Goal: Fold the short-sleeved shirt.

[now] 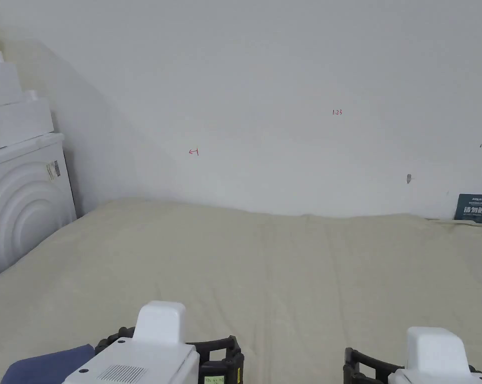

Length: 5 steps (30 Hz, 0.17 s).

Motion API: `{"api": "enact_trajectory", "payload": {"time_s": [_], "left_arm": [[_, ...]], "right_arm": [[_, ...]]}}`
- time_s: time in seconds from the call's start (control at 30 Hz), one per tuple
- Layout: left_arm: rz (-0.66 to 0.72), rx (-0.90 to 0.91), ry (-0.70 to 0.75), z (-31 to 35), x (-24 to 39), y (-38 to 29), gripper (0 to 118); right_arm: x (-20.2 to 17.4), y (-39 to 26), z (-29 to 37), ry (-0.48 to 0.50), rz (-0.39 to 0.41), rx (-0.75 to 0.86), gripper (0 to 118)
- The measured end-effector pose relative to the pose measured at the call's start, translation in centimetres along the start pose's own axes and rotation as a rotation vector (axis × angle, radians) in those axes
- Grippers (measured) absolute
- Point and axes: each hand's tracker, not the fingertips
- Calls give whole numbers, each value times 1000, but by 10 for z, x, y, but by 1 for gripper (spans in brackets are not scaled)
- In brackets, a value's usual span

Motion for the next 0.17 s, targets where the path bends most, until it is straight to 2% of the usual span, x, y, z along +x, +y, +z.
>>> {"api": "enact_trajectory", "payload": {"time_s": [0.17], "left_arm": [[-40, 7, -3, 2, 6, 1, 118]], "right_arm": [[-6, -2, -1, 7, 17, -9, 101]]}}
